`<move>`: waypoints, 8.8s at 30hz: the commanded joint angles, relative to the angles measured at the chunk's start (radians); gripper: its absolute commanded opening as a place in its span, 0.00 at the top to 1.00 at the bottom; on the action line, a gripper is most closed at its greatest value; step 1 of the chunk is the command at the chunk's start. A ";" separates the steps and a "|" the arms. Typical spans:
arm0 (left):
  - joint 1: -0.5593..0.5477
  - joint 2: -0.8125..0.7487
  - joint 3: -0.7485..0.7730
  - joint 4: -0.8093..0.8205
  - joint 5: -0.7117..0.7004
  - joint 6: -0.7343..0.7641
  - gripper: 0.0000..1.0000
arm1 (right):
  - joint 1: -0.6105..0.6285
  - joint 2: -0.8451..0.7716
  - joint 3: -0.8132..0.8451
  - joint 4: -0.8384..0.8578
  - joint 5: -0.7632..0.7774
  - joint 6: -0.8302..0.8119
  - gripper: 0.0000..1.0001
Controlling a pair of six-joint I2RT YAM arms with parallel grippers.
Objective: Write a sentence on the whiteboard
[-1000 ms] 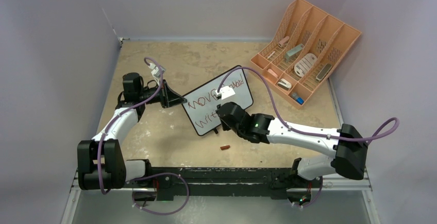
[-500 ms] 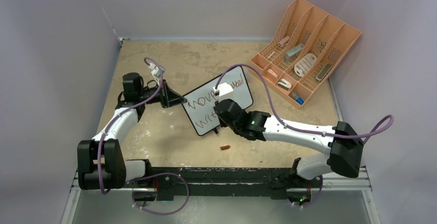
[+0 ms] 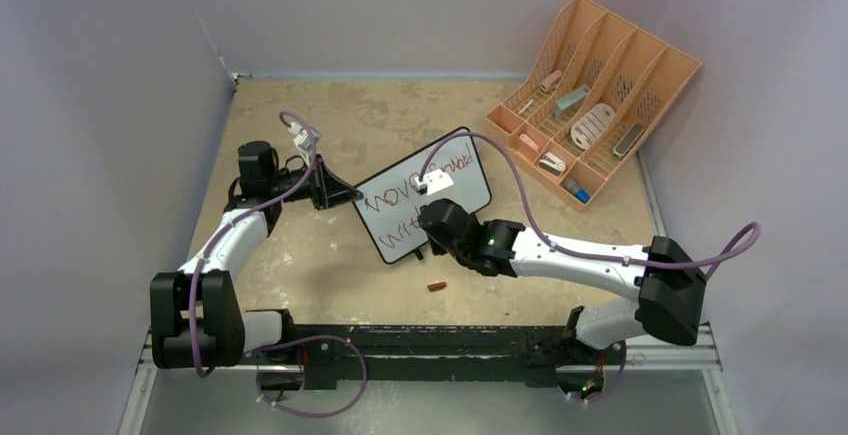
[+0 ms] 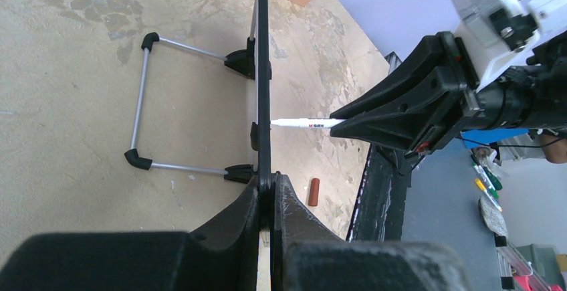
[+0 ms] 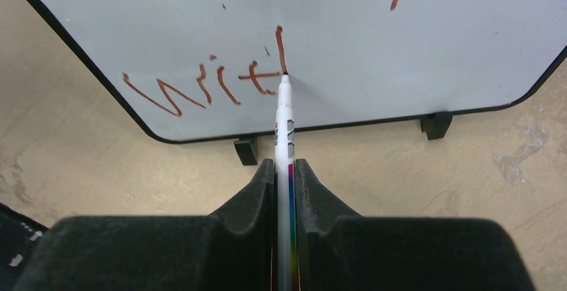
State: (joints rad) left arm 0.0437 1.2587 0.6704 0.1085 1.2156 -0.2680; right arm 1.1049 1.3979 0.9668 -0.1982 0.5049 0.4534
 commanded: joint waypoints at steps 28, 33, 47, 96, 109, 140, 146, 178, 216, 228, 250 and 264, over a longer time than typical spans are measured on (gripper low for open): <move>-0.003 0.002 0.023 -0.010 0.004 0.027 1.00 | -0.004 -0.045 0.010 0.015 0.008 0.015 1.00; -0.002 0.003 0.023 -0.010 0.003 0.027 1.00 | -0.004 -0.031 0.016 0.028 0.012 0.005 1.00; -0.003 0.002 0.023 -0.009 0.007 0.027 1.00 | -0.013 -0.012 0.006 0.034 0.035 0.006 1.00; -0.003 0.004 0.024 -0.012 0.002 0.029 1.00 | -0.036 -0.022 -0.066 -0.060 -0.039 0.102 1.00; -0.003 0.004 0.030 -0.028 -0.002 0.041 1.00 | -0.036 -0.101 -0.034 -0.064 0.006 0.070 1.00; -0.002 0.000 0.034 -0.040 0.000 0.050 1.00 | -0.145 -0.089 -0.021 0.061 0.037 -0.018 1.00; -0.003 -0.001 0.034 -0.038 0.001 0.049 1.00 | -0.145 -0.077 -0.012 0.069 0.030 -0.026 1.00; -0.002 0.006 0.035 -0.037 -0.002 0.049 1.00 | -0.145 -0.074 -0.027 0.066 -0.086 -0.050 1.00; -0.003 0.007 0.035 -0.038 -0.002 0.049 1.00 | -0.145 -0.147 -0.063 -0.007 -0.103 0.047 1.00; -0.003 0.005 0.035 -0.038 -0.002 0.049 1.00 | -0.146 -0.101 -0.047 0.044 -0.081 0.026 1.00; -0.003 0.004 0.035 -0.038 0.001 0.049 1.00 | -0.146 -0.075 -0.042 0.049 -0.036 0.026 1.00; -0.002 0.000 0.035 -0.042 -0.003 0.052 1.00 | -0.157 -0.091 -0.049 0.023 -0.007 0.035 1.00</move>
State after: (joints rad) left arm 0.0437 1.2594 0.6827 0.0723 1.2156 -0.2432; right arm 0.9581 1.3174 0.8883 -0.1829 0.4549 0.4820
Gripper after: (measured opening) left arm 0.031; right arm 0.139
